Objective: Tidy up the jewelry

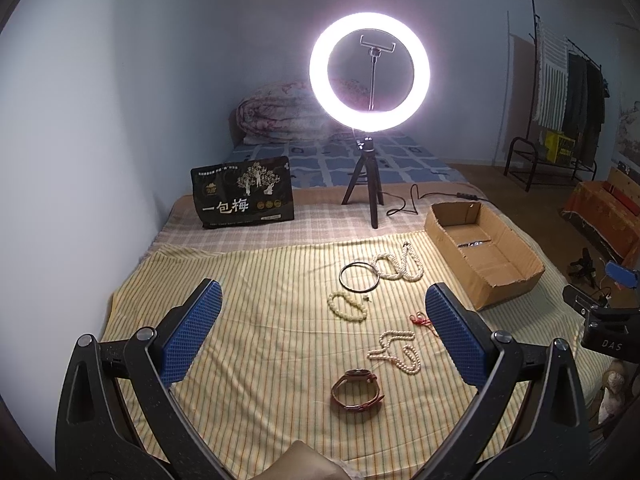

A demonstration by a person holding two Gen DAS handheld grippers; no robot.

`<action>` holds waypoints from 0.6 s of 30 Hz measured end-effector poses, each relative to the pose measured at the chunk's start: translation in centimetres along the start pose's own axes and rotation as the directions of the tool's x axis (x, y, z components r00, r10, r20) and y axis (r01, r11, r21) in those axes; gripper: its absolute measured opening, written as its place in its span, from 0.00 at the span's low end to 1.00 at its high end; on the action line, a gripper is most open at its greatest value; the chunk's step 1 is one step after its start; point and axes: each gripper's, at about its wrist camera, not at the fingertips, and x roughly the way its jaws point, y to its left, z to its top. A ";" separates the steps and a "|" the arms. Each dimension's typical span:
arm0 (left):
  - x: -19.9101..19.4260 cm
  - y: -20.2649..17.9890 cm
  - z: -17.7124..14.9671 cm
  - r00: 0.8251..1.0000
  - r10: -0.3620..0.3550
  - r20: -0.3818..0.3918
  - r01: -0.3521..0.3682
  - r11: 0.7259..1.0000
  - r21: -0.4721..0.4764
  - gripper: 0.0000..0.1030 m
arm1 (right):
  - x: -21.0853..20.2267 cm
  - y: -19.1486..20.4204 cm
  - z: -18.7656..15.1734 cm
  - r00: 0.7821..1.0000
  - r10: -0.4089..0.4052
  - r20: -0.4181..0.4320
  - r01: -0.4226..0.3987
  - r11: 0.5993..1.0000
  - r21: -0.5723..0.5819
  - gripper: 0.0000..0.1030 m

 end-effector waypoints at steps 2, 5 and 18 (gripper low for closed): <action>0.4 0.3 0.0 1.000 -0.001 -0.011 0.001 1.000 0.000 1.00 | 0.2 0.3 0.0 1.000 0.006 -0.004 -0.006 1.000 -0.009 0.99; 1.2 0.9 0.0 0.999 -0.013 -0.040 0.014 1.000 0.003 1.00 | 0.8 1.1 0.1 1.000 0.027 -0.015 -0.028 0.999 -0.039 0.99; 5.8 3.9 -2.3 0.975 -0.099 -0.200 0.098 0.995 -0.016 0.77 | 4.4 4.7 0.0 0.977 0.191 -0.094 -0.206 0.959 -0.193 0.99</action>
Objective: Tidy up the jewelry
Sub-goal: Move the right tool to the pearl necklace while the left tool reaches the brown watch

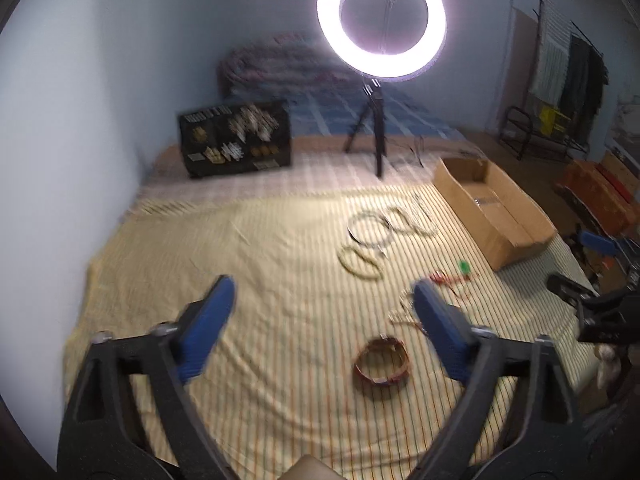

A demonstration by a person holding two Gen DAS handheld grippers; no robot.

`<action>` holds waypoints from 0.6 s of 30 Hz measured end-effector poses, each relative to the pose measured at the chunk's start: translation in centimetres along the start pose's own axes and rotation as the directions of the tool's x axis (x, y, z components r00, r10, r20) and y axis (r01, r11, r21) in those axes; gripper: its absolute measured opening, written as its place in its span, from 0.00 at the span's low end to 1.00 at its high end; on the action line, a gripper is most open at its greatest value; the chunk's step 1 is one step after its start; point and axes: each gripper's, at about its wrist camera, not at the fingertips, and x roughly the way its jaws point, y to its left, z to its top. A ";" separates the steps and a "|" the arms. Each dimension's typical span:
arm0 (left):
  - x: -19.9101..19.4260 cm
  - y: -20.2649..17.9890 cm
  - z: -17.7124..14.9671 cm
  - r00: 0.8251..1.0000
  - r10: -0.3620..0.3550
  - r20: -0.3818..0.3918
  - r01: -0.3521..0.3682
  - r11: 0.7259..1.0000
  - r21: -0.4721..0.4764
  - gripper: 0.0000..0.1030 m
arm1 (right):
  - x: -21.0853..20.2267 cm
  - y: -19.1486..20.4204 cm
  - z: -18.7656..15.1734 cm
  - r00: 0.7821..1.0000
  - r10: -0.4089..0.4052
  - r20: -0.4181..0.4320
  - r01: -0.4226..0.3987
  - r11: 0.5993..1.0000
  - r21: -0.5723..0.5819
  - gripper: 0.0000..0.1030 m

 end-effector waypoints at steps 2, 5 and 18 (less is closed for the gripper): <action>1.0 0.2 -0.3 0.999 -0.025 -0.049 0.025 1.000 -0.002 0.69 | 0.9 0.2 0.0 0.999 0.017 -0.034 -0.017 1.000 -0.011 0.98; 2.7 0.3 -1.2 0.987 -0.068 -0.143 0.067 0.998 -0.013 0.54 | 2.4 0.7 -0.5 0.994 0.060 -0.094 -0.063 0.998 -0.024 0.86; 8.6 -0.1 -3.9 0.908 -0.201 -0.367 0.164 0.978 -0.129 0.33 | 10.1 4.2 -2.5 0.882 0.289 -0.371 -0.294 0.955 0.045 0.34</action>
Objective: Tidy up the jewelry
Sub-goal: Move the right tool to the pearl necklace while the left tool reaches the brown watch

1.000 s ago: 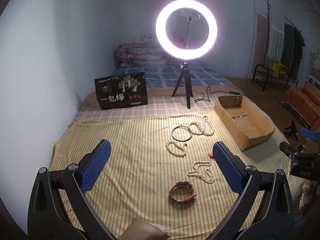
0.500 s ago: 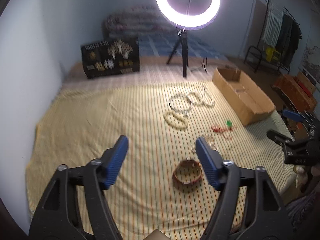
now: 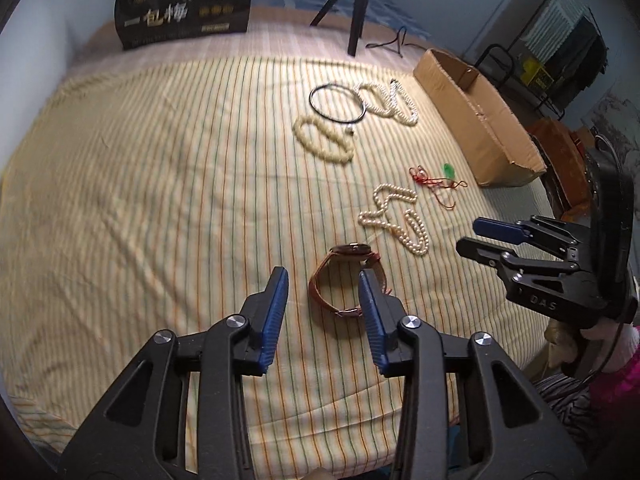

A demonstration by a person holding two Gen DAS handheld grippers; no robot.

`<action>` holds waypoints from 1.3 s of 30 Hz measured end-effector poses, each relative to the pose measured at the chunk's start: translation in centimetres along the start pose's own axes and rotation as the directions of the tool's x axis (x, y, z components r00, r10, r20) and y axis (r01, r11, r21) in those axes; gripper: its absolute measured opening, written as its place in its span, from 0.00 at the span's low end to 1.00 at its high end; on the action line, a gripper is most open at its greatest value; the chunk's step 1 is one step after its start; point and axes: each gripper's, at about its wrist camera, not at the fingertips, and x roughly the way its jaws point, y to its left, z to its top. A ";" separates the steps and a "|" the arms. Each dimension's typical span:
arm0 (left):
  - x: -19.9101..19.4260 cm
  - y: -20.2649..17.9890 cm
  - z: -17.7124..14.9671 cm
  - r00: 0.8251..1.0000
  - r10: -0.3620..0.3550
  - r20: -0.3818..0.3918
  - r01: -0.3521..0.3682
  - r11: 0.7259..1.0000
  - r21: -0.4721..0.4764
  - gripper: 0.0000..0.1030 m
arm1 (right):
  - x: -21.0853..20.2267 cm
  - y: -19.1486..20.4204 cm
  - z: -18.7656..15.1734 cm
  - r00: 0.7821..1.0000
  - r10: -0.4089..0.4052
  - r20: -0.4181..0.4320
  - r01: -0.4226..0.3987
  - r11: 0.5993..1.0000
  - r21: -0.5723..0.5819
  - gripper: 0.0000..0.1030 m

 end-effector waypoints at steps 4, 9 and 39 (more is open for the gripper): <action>0.9 0.3 0.0 1.000 -0.006 -0.026 0.006 1.000 -0.016 0.31 | 1.3 -0.1 0.6 1.000 0.015 -0.024 -0.015 1.000 0.023 0.26; 1.8 0.2 0.1 0.999 -0.015 -0.048 0.015 1.000 -0.015 0.31 | 2.6 -0.1 1.4 0.999 0.032 -0.044 -0.030 0.998 0.051 0.26; 6.7 1.1 0.3 0.989 0.025 -0.143 -0.028 0.999 -0.018 0.17 | 5.6 2.5 1.5 0.997 -0.008 -0.080 -0.003 0.991 -0.136 0.09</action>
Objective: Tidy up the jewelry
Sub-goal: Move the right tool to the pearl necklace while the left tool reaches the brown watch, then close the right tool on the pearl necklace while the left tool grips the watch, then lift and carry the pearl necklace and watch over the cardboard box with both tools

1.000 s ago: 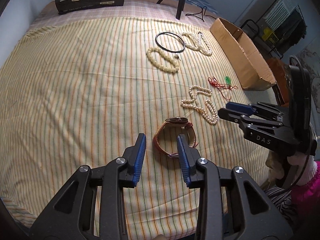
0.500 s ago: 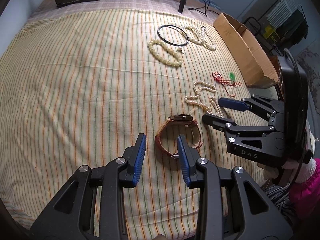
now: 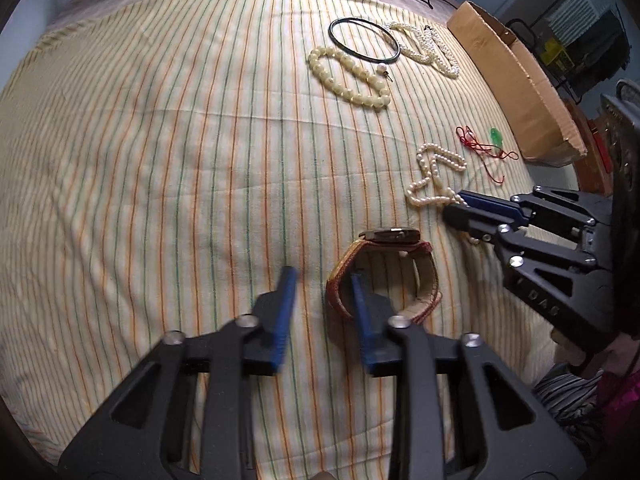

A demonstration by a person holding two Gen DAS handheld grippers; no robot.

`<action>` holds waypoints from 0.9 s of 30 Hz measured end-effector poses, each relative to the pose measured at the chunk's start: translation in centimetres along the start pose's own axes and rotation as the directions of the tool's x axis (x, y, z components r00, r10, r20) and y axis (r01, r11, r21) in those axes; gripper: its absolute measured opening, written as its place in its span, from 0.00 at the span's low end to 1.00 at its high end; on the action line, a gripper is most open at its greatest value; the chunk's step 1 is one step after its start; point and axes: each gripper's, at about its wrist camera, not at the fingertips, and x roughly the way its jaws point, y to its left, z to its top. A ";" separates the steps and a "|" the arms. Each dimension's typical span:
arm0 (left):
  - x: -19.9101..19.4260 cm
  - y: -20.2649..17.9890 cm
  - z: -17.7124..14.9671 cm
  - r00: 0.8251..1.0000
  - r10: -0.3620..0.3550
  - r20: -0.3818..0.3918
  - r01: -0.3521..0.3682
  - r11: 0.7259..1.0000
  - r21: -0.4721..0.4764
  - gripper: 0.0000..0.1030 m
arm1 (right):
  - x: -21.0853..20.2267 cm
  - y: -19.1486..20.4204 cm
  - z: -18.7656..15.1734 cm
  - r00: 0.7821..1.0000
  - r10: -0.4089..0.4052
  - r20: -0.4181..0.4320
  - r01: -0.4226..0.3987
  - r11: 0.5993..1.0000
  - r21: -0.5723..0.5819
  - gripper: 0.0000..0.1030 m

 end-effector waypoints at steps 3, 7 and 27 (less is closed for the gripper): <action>0.1 0.4 0.2 1.000 -0.017 0.000 0.017 1.000 -0.013 0.06 | -0.1 -0.1 0.0 1.000 0.005 0.005 -0.005 1.000 0.010 0.06; -0.4 0.1 0.2 0.999 -0.024 0.023 0.024 1.000 -0.007 0.05 | -0.5 -0.1 -0.2 1.000 0.008 0.017 -0.009 1.000 0.021 0.06; -5.6 -3.4 2.2 0.978 -0.057 0.200 0.049 0.998 0.046 0.05 | -8.5 -2.8 0.3 0.976 -0.023 0.218 0.007 0.997 0.075 0.03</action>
